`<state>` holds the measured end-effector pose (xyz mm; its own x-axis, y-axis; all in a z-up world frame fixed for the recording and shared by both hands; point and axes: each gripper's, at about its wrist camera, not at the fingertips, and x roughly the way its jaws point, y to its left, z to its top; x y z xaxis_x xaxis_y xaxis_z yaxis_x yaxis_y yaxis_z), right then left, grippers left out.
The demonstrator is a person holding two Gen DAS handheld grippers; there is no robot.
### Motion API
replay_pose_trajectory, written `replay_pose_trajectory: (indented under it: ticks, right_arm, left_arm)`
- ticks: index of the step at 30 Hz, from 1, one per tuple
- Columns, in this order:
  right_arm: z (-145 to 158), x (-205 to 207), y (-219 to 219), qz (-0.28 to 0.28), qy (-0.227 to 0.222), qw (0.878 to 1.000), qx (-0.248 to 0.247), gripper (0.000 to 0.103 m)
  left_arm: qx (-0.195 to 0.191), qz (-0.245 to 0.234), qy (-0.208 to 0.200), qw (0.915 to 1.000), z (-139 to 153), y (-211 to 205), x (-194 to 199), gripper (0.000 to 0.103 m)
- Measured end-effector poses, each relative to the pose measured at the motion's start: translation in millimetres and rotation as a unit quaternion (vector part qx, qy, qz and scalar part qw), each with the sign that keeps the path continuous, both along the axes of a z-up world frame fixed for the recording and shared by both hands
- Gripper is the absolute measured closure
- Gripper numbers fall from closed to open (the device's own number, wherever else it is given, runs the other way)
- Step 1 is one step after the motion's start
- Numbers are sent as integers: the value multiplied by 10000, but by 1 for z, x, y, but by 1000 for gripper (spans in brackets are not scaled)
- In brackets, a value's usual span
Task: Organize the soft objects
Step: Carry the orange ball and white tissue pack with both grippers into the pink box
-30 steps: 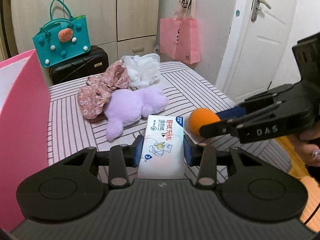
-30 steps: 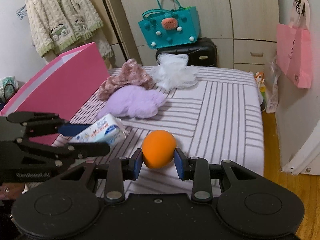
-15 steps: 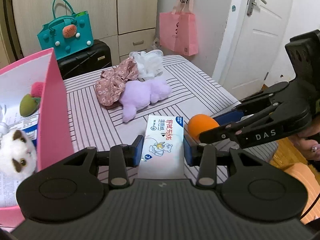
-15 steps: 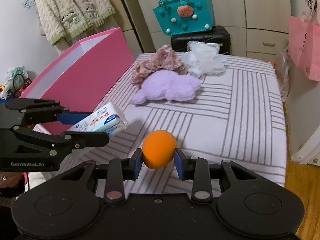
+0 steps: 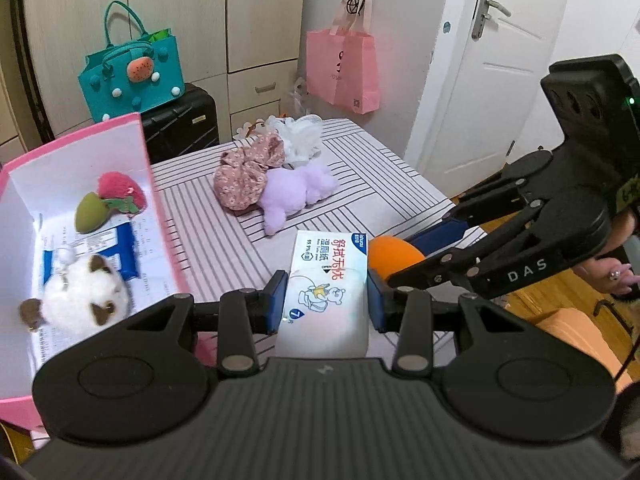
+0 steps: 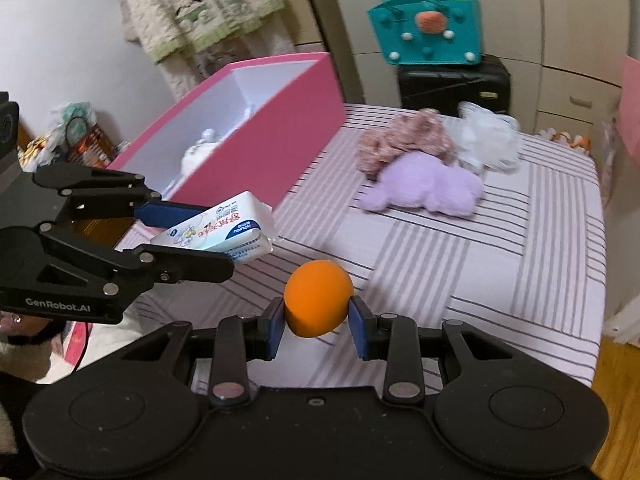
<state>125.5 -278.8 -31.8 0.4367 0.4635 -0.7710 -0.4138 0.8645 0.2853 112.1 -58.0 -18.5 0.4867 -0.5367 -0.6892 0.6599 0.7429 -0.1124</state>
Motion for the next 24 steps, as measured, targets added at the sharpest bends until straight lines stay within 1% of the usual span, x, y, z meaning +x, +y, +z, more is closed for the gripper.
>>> replay_pose_trajectory:
  ticks: [5,8,12,15,18,20,24]
  right_arm:
    - [18,0,21,315,-15,9995,71,64]
    - [29,3,35,513,-40,9985,203,64]
    - [47,9,58,771,-303,9961,315,64]
    - [57,15,77,896,-542,9939,349,64]
    - [62,22,92,967,-795,9913,399,64]
    - [62,29,102,1027,-886,9899,418,64]
    - [63,46,120,1027,-1167,9877,184,64]
  left_arm:
    - [-37,74,20,10000,22,25,-2,64]
    - [-69,264,-52,9996,35,40,-1,64]
    - [-156,461,-188,9986,45,65,4,64]
    - [-202,627,-261,9975,47,85,10,64]
    - [-267,807,-195,9962,44,105,22,64]
    - [-290,914,-162,9953,42,116,31,64]
    - [-260,1137,-135,9931,36,130,54,64]
